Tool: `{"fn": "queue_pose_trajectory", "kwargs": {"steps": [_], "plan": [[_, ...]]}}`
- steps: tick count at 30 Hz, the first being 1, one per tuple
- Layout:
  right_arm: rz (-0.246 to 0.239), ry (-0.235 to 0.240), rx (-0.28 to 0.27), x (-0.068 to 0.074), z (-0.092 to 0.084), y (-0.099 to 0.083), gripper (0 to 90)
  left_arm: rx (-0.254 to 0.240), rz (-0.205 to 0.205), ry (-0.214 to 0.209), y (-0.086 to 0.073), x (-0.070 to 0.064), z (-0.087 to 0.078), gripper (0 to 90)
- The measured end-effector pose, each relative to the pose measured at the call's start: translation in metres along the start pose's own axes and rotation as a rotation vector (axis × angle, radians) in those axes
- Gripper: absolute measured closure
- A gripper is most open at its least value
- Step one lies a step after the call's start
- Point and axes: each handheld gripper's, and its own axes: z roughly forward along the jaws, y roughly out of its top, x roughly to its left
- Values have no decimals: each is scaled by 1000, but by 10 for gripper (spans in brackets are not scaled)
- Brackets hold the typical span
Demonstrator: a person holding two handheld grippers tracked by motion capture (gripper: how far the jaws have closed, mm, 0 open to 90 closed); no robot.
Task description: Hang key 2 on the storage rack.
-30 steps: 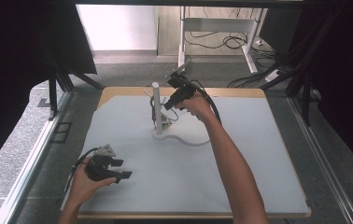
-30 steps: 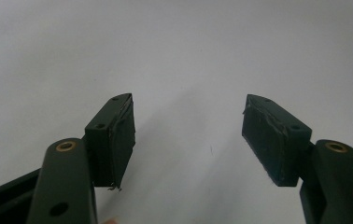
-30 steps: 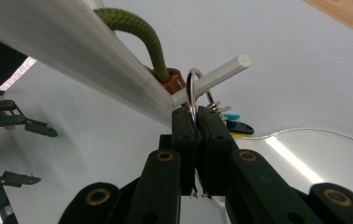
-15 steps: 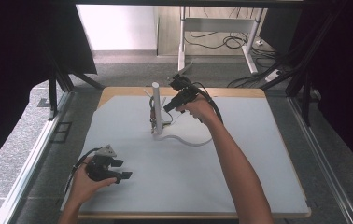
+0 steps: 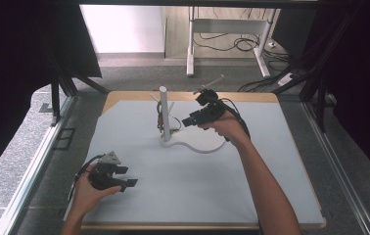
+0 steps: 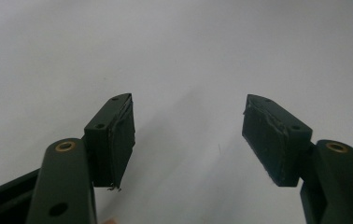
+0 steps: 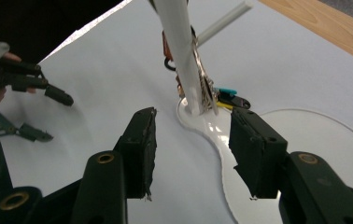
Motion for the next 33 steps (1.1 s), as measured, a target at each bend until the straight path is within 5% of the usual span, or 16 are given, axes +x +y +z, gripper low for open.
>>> {"fn": "queue_pose_trajectory", "kwargs": {"steps": [19, 28, 33], "plan": [[10, -12, -192, 11, -49, -150, 482, 12, 5, 8, -1, -1, 0, 347], [59, -26, -170, 12, -41, -209, 477, 3, -7, -11, 0, -2, 1, 347], [87, -44, -141, 6, -35, -222, 477, 6, -9, -11, 0, -3, 2, 347]]}}
